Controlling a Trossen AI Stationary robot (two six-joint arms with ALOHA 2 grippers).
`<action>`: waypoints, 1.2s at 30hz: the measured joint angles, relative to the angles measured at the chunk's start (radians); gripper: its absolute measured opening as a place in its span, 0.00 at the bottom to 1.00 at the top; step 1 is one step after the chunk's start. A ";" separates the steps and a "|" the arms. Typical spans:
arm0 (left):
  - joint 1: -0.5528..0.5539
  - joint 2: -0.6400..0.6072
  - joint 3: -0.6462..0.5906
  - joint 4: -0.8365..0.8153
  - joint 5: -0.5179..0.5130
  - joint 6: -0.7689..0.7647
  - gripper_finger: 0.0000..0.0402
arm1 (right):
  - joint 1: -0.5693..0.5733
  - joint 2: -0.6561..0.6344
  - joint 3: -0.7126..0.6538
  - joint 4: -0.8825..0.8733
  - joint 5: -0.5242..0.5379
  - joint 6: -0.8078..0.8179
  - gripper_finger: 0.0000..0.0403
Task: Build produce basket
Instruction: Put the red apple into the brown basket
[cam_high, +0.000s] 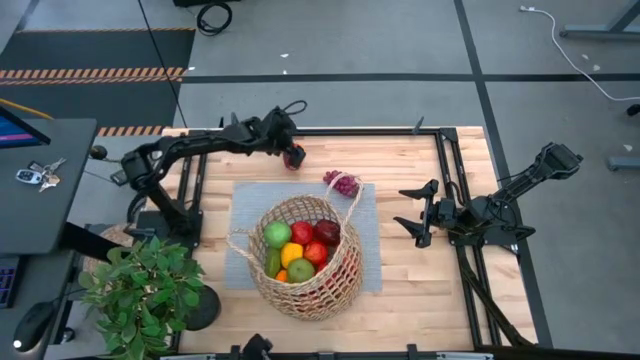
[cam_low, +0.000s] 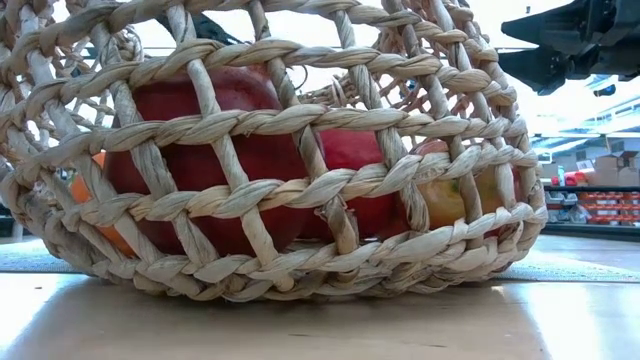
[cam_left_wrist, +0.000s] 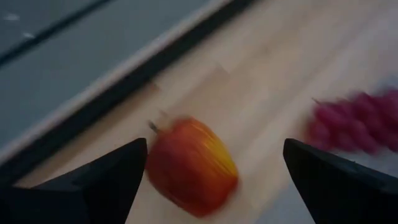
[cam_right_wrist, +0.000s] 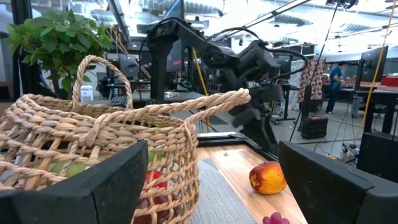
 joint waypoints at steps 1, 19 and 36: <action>0.004 0.014 0.017 0.001 -0.023 0.001 0.96 | 0.000 0.000 0.000 0.000 0.000 0.000 0.90; -0.018 0.210 0.156 -0.116 -0.244 0.047 0.94 | 0.000 0.000 0.000 0.000 -0.004 0.000 0.90; -0.008 0.212 0.155 -0.202 -0.067 -0.011 0.93 | 0.000 0.000 0.000 0.000 -0.004 0.000 0.90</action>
